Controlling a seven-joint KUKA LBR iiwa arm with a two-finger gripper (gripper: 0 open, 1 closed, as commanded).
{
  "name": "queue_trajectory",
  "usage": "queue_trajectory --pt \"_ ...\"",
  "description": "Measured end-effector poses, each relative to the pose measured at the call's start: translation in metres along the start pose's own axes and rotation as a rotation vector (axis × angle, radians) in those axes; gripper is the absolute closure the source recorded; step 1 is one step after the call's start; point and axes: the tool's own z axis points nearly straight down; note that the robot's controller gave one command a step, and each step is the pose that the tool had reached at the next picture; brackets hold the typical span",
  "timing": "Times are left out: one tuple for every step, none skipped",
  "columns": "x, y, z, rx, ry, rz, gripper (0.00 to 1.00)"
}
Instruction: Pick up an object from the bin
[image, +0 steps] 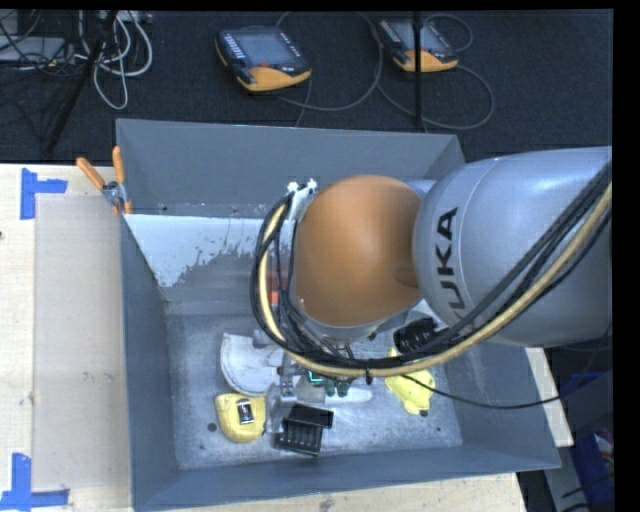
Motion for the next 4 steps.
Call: queue_trajectory --pt "-0.002 -0.001 -0.004 -0.001 -0.007 0.004 0.00" --pt "-0.006 -0.004 0.042 -0.003 -0.015 -0.019 0.00" --pt "0.007 -0.021 0.103 -0.002 -0.011 -0.112 0.00" --pt "-0.005 -0.058 0.143 -0.006 -0.031 -0.163 1.00"
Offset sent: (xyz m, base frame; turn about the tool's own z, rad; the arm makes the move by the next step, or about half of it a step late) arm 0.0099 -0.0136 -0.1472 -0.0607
